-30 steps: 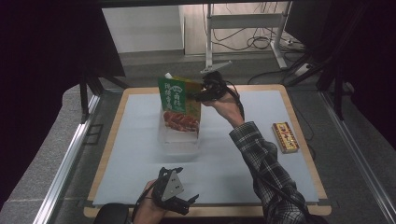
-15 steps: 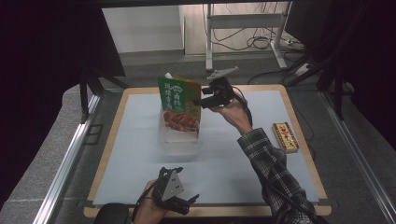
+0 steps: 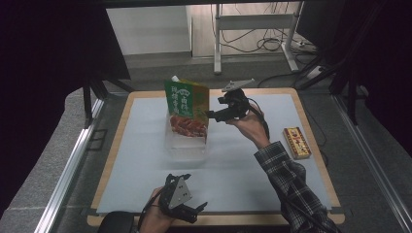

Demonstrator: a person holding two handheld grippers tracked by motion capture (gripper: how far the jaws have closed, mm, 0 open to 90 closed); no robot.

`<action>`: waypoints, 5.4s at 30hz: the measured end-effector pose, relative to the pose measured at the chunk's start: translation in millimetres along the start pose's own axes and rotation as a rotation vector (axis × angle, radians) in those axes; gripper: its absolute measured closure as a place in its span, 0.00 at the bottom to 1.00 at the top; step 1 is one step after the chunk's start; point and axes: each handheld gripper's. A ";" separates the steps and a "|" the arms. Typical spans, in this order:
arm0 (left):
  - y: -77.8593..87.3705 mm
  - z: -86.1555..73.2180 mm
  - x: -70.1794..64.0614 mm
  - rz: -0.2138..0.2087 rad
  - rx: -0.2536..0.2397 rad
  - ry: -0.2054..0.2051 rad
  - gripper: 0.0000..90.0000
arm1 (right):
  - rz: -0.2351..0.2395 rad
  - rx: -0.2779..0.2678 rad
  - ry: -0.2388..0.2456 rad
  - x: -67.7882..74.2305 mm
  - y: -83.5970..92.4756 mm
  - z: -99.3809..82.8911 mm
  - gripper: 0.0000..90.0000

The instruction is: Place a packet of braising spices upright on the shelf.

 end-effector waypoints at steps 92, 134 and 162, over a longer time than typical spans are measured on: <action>0.3 0.1 -1.4 -0.002 -0.004 -0.018 0.02 | -0.213 0.094 -0.100 -30.6 82.8 -111.2 0.04; -1.8 0.1 -3.2 -0.004 0.012 -0.035 0.02 | -0.584 0.237 -0.285 -94.8 144.5 -173.9 0.08; -2.4 0.2 -4.2 0.000 0.018 -0.046 0.02 | -0.623 0.350 -0.306 -105.1 128.0 -193.7 0.31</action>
Point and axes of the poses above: each handheld gripper's, and its own axes: y roughly backward along the jaws, z roughly out of its top, x roughly to its left, and after that the axes turned 3 degrees about -x, right-handed
